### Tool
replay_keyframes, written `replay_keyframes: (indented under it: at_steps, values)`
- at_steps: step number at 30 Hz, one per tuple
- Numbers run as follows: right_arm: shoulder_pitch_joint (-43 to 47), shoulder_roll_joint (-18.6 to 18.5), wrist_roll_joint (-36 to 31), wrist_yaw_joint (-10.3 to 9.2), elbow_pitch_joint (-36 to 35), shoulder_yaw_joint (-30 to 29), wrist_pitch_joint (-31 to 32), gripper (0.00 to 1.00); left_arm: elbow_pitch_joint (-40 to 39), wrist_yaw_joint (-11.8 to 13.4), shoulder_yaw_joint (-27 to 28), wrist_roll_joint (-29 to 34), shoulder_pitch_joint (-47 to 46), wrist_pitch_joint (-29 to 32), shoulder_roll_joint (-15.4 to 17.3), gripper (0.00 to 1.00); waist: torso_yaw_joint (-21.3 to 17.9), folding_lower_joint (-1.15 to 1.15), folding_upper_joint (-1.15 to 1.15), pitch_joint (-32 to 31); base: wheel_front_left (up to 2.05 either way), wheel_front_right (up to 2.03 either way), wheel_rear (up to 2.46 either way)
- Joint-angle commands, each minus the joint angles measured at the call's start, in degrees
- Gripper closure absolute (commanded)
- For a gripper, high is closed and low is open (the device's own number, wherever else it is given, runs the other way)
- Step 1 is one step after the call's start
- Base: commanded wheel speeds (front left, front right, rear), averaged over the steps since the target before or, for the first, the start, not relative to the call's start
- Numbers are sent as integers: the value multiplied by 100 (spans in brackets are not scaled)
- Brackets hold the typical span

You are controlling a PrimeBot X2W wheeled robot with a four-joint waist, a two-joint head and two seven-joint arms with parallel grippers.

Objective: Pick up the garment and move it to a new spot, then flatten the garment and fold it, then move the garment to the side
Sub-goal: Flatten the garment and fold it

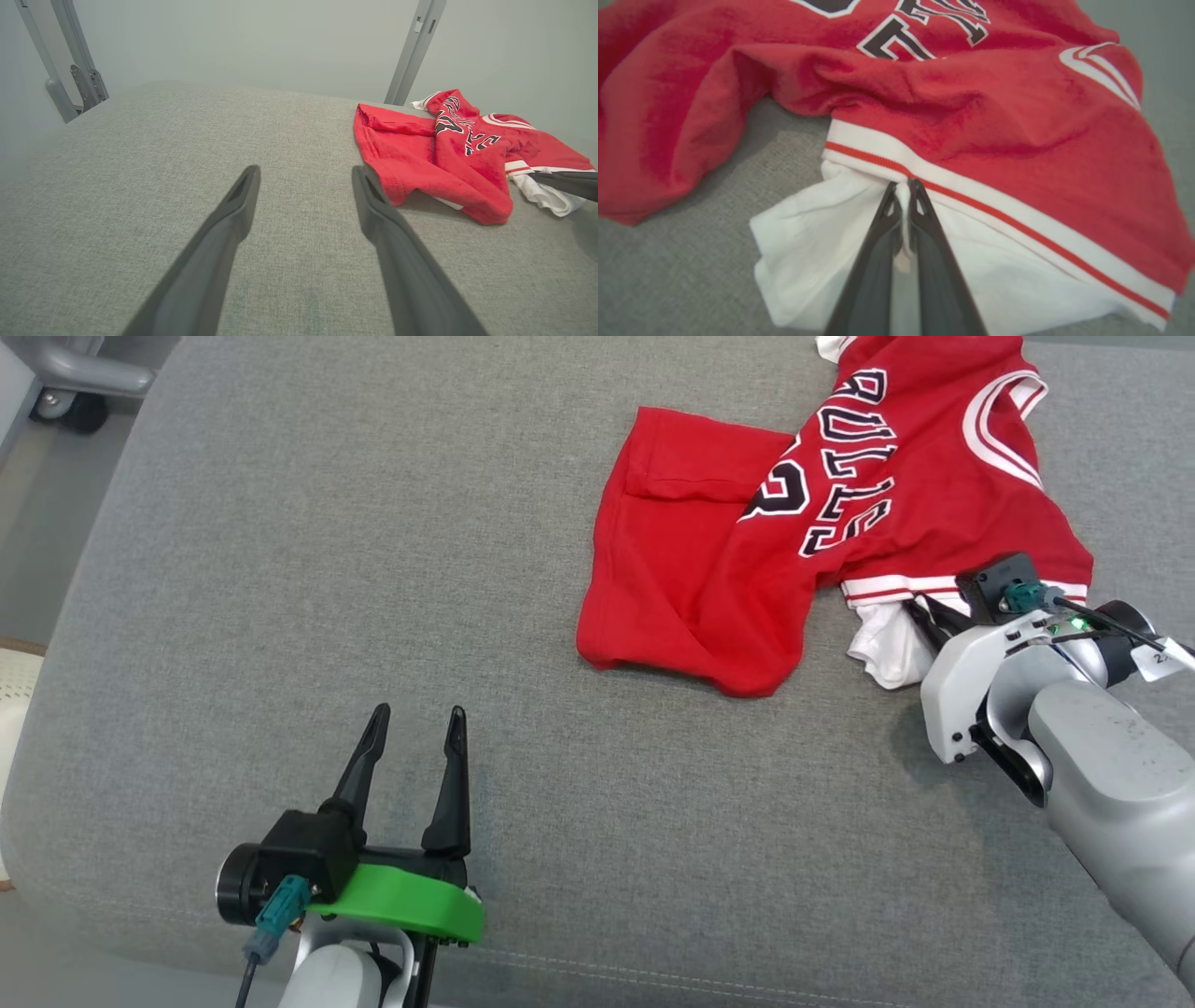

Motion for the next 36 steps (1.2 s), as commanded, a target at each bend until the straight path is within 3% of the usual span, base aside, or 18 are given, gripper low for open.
replay_keyframes:
  at_steps: [1, 10, 17, 18, 20, 24, 25, 26, 27, 28, 29, 36]
  values:
    - [83, -77, 43, -11, 1, -6, -67, 100, -11, 9, 24, 26, 13, -11, 7, 0, -69, 0, 57, -44, 0, 0, 0]
    - [538, -236, 280, -11, -336, -462, -797, 100, -37, 4, 111, 98, 117, -11, 7, 0, -397, 0, 57, -158, 0, 0, 0]
    - [1246, -300, 56, -11, -638, -1061, -1054, 100, -48, -41, 179, 152, 155, -11, 8, 0, -603, 0, 57, -175, 0, 0, 0]
    - [1323, -318, -30, -11, -670, -1189, -1084, 91, -49, -38, 191, 159, 155, -10, 7, 0, -633, 0, 57, -169, 0, 0, 0]
    - [1620, -217, -229, -11, -772, -1563, -1128, 46, -50, -59, 235, 187, 161, -11, 7, 0, -717, 0, 57, -163, 0, 0, 0]
    - [1929, -128, -502, -11, -943, -2016, -1145, 64, -38, -75, 259, 213, 156, -10, 7, 0, -804, 0, 57, -173, 0, 0, 0]
    - [2014, -97, -542, -11, -1003, -2127, -1147, 61, -44, -75, 266, 212, 155, -11, 7, 0, -821, 0, 57, -176, 0, 0, 0]
    - [2113, -83, -600, -11, -1051, -2241, -1143, 55, -47, -79, 274, 217, 161, -11, 7, 0, -840, 0, 57, -180, 0, 0, 0]
    - [2204, -86, -679, -11, -1108, -2347, -1142, 43, -47, -83, 281, 226, 168, -11, 7, 0, -855, 0, 57, -185, 0, 0, 0]
    - [2288, -79, -750, -11, -1177, -2465, -1141, 11, -45, -85, 285, 229, 174, -11, 7, 0, -867, 0, 57, -195, 0, 0, 0]
    - [2385, -61, -817, -11, -1252, -2580, -1141, 0, -42, -90, 291, 232, 181, -11, 7, 0, -878, 0, 57, -207, 0, 0, 0]
    - [3235, 131, -1185, -11, -1911, -3326, -899, 0, -21, -72, 355, 218, 283, -11, 8, 0, -973, 0, 57, -376, 0, 0, 0]
